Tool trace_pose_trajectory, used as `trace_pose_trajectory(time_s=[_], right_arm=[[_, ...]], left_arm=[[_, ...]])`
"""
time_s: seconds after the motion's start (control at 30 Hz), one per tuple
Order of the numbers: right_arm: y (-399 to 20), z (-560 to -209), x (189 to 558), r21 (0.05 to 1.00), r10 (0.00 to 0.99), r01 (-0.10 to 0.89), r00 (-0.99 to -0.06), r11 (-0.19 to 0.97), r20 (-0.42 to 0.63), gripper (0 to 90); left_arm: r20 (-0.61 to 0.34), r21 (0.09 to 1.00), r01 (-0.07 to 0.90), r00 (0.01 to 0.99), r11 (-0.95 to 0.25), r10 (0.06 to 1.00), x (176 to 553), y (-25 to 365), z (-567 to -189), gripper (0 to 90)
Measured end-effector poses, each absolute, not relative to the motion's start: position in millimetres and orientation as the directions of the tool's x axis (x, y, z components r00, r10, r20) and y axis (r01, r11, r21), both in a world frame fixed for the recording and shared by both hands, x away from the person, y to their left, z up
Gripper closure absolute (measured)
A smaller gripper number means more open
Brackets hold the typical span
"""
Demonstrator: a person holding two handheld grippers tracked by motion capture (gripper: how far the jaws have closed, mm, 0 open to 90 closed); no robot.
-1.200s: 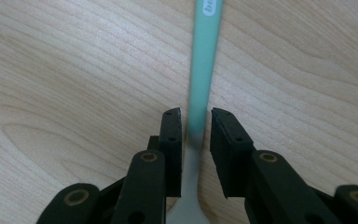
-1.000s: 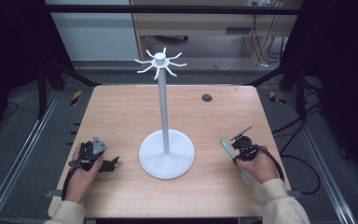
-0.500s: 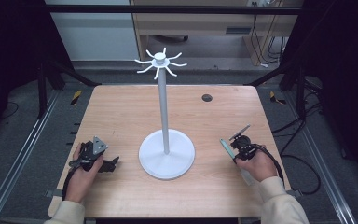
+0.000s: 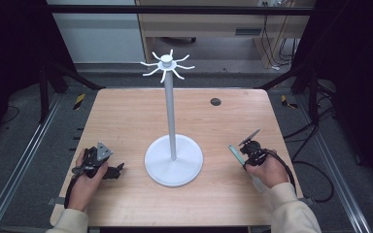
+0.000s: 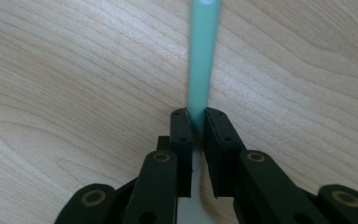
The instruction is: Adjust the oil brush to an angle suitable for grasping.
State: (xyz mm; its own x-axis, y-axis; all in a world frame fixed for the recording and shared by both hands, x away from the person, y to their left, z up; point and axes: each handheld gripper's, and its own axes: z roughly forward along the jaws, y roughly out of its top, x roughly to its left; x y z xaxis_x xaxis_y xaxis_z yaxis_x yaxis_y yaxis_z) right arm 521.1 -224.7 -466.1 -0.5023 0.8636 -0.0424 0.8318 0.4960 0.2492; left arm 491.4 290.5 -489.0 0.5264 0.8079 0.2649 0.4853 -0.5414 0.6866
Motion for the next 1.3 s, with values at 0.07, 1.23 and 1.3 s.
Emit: trace_pose_trajectory(time_s=[0.07, 1.23, 1.3], right_arm=[[-226, -465, 520, 0.259, 0.863, 0.828, -0.504, 0.496, -0.040, 82.6], [-197, -373, 505, 0.694, 0.846, 0.584, -0.529, 0.420, -0.068, 82.7], [-196, -371, 505, 0.712, 0.846, 0.569, -0.530, 0.412, -0.067, 82.7]], left_arm=[[0.264, 0.687, 0.486, 0.526, -0.541, 0.808, 491, 291, -489, 2.8], [0.263, 0.690, 0.488, 0.520, -0.535, 0.813, 491, 292, -489, 2.7], [0.263, 0.689, 0.488, 0.520, -0.535, 0.813, 491, 292, -489, 2.7]])
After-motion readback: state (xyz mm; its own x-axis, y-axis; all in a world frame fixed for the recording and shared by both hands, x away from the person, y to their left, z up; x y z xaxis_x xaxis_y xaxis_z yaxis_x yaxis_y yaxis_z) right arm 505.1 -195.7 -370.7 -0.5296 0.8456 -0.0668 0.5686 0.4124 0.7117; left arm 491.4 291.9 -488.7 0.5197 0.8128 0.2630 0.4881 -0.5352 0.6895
